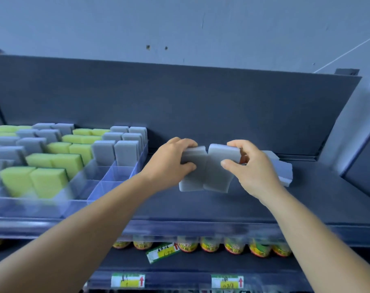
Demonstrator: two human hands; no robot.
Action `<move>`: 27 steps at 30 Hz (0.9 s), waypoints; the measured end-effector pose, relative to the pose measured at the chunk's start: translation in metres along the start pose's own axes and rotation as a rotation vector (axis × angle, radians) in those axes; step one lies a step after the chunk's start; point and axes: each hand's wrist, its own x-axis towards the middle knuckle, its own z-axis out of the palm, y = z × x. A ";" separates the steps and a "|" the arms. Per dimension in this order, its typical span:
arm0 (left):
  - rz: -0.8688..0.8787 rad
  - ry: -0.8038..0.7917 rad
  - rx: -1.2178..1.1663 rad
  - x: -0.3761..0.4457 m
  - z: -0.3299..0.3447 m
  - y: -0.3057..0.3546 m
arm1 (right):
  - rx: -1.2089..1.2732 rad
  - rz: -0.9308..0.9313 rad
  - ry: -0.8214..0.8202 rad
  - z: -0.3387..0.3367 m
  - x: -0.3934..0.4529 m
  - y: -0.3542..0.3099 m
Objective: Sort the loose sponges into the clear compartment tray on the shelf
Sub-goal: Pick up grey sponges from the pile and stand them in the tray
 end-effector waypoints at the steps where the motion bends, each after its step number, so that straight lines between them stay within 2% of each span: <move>1: -0.005 0.017 0.005 -0.005 -0.009 -0.003 | 0.004 -0.015 -0.001 0.005 -0.001 -0.006; 8: -0.030 0.127 0.065 -0.037 -0.071 -0.035 | -0.004 -0.176 -0.046 0.050 -0.007 -0.062; 15: -0.081 0.158 0.141 -0.059 -0.132 -0.091 | 0.036 -0.252 -0.074 0.118 -0.008 -0.112; 22: -0.116 0.160 0.116 -0.058 -0.166 -0.149 | -0.039 -0.246 -0.039 0.170 -0.006 -0.137; 27: -0.108 0.086 0.069 -0.052 -0.163 -0.174 | -0.106 -0.165 -0.036 0.187 0.000 -0.137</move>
